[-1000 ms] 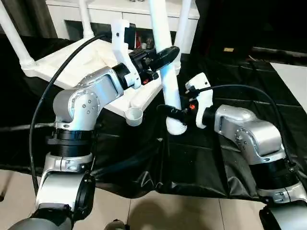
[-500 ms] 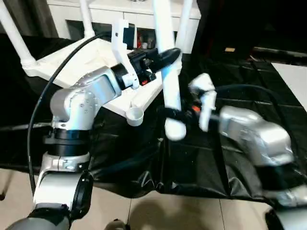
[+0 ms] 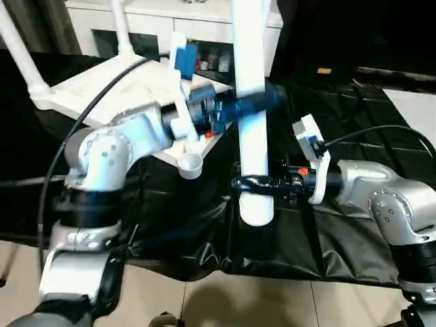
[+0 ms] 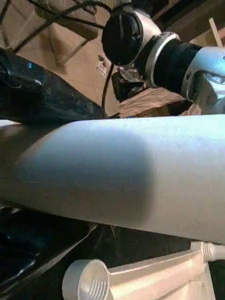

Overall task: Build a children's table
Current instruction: Move to table

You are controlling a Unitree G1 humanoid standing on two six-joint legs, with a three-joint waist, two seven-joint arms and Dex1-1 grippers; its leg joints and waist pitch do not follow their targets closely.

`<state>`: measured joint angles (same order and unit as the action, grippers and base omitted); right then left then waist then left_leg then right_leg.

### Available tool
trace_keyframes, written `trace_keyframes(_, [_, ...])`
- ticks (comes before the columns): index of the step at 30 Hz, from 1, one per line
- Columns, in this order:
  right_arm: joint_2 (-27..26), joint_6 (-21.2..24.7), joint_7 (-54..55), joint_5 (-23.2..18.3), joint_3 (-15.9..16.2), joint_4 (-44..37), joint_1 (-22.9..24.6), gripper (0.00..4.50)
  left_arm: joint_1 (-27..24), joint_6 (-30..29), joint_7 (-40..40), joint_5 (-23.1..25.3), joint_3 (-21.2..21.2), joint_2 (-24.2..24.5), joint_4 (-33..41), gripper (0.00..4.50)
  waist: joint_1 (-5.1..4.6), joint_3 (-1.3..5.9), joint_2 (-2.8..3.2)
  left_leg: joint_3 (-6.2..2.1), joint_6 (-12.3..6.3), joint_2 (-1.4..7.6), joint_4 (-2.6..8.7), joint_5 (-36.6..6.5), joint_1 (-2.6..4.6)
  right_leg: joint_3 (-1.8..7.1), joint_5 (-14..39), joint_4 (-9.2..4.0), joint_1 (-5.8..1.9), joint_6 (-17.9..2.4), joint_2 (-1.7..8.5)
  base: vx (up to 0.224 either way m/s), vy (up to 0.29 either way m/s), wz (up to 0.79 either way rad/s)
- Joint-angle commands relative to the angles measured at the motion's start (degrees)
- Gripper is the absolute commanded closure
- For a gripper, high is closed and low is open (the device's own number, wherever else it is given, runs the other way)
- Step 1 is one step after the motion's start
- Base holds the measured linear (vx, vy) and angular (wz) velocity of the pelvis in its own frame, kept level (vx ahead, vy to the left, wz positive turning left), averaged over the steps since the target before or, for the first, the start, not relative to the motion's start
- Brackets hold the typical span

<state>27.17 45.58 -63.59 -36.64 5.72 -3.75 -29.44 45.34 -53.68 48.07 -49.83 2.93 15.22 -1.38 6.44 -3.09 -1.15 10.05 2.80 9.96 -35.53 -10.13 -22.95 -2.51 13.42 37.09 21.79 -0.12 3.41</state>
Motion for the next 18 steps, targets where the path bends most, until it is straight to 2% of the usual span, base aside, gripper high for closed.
trace_keyframes(1, [0.57,0.13,-0.43,-1.05,-0.06,-0.90,-0.32,2.64,0.20,-0.68,-0.36,-0.08,-0.33,-0.18,1.36,1.86,0.03,3.93,0.42,-1.19,-0.43,3.19,4.23,-5.94,1.74,2.51,-2.46,-3.88,-2.66,-14.43,4.70,0.000,0.000,0.00])
trace_keyframes(3, [0.63,0.06,-0.64,-1.01,0.00,-0.87,-0.30,2.64,0.34,-0.66,-0.70,-0.01,0.05,-0.35,1.07,2.01,0.10,3.96,0.45,-1.17,-0.45,3.18,4.20,-5.95,1.76,2.52,-2.56,-3.88,-2.64,-14.58,4.69,0.000,0.000,0.00])
trace_keyframes(4, [0.69,-0.02,-0.75,-0.87,0.13,-0.83,-0.29,2.64,0.54,-0.75,-1.09,-0.06,0.47,-0.58,0.57,2.00,0.10,3.96,0.25,-1.12,-0.51,3.17,4.17,-5.95,1.76,2.54,-2.64,-3.92,-2.68,-14.63,4.69,0.000,0.000,0.00])
trace_keyframes(6, [0.79,-0.15,-0.92,-0.67,0.32,-0.76,-0.28,2.64,0.77,-0.51,-1.37,0.05,0.69,-0.60,-0.04,2.36,0.17,3.91,0.29,-1.15,-0.56,3.15,4.20,-5.87,1.66,2.53,-2.22,-3.94,-2.74,-14.51,4.75,0.000,0.000,0.00])
trace_keyframes(14, [0.94,-0.91,-0.70,0.33,0.45,-0.79,-0.27,2.64,1.67,1.32,-3.82,1.60,1.48,-0.75,-1.63,2.67,0.13,3.97,0.35,-1.15,-0.65,3.15,4.16,-5.54,1.73,2.52,-2.69,-3.88,-2.65,-14.42,4.67,0.000,0.000,0.00])
trace_keyframes(16, [0.58,-1.55,0.66,1.37,0.40,-0.34,-0.39,2.08,2.05,2.26,-4.51,2.79,1.35,-0.65,-1.82,2.68,0.18,3.95,0.30,-1.13,-0.59,3.12,4.16,-5.68,1.71,2.53,-2.35,-3.96,-2.70,-14.38,4.73,0.000,0.000,0.00])
trace_keyframes(18, [0.15,-2.20,1.93,2.21,0.27,0.05,-0.65,1.92,2.30,3.99,-4.57,4.83,0.42,-0.14,-1.66,2.68,0.16,3.93,0.28,-1.23,-0.36,3.21,4.22,-5.57,1.71,2.56,-1.80,-4.04,-2.67,-13.85,4.79,0.000,0.000,0.00])
